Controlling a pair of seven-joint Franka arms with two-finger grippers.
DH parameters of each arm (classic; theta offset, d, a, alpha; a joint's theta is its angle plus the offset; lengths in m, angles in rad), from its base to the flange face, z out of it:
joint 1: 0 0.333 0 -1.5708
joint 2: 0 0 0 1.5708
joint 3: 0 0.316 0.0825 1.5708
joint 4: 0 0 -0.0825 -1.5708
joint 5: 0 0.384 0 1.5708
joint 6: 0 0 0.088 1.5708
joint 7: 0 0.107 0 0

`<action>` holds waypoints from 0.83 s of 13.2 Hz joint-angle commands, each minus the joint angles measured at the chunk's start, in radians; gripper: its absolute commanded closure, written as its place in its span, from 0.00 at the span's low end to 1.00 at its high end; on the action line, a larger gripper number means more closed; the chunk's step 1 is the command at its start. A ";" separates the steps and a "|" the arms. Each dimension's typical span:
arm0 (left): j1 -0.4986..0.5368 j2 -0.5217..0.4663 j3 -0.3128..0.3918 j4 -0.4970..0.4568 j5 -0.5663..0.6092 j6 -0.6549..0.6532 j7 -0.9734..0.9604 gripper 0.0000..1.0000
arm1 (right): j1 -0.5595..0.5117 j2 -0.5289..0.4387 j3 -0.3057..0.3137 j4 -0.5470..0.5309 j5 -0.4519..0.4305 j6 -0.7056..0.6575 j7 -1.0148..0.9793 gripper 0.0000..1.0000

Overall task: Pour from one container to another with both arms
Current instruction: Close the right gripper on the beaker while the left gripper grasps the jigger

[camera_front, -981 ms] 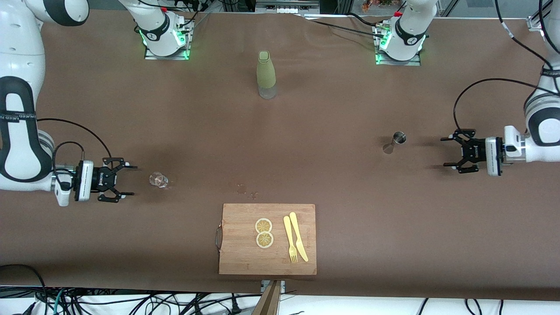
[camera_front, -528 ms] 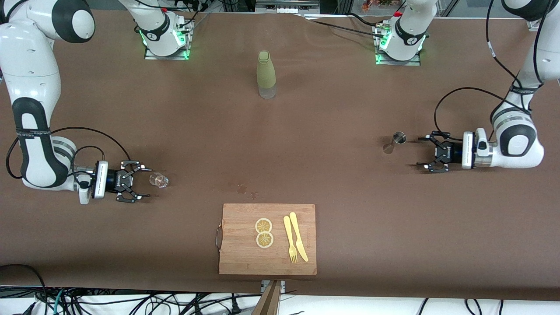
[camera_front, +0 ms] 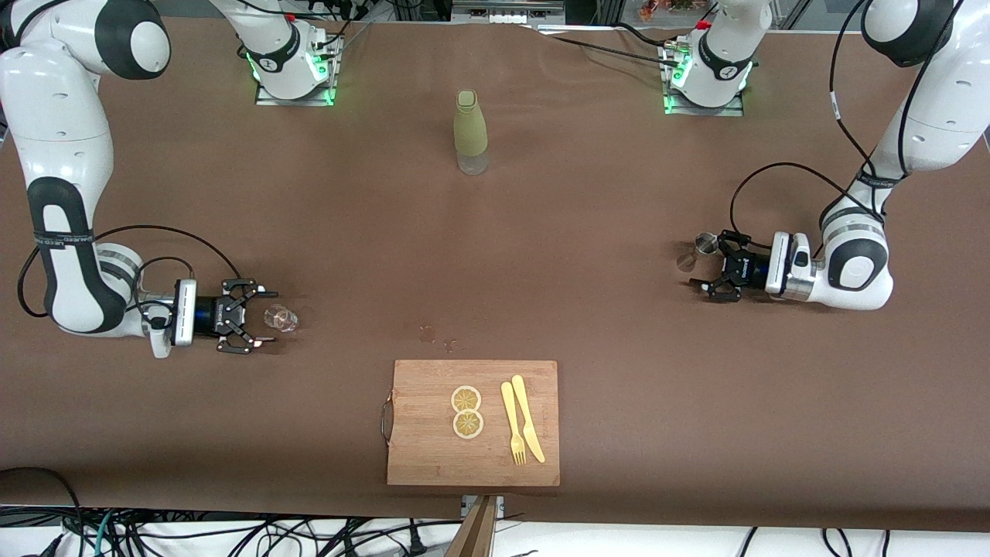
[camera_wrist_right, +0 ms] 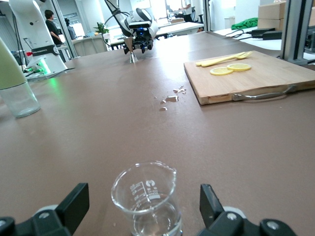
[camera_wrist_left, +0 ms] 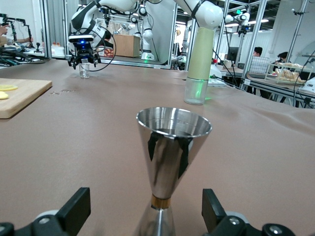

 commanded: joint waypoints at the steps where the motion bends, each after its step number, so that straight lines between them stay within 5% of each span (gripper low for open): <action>1: -0.009 0.008 0.008 0.024 -0.022 -0.026 0.068 0.01 | -0.016 0.032 0.009 0.007 0.021 -0.034 -0.038 0.00; 4: -0.005 0.008 0.017 0.024 -0.009 -0.029 0.082 0.01 | -0.016 0.056 0.009 0.007 0.054 -0.034 -0.078 0.00; 7: -0.007 0.009 0.025 0.018 -0.005 -0.031 0.160 0.28 | -0.013 0.072 0.011 0.009 0.070 -0.030 -0.092 0.00; 11: -0.009 0.005 0.025 0.015 -0.005 -0.036 0.160 0.28 | -0.005 0.076 0.026 0.009 0.091 -0.030 -0.094 0.00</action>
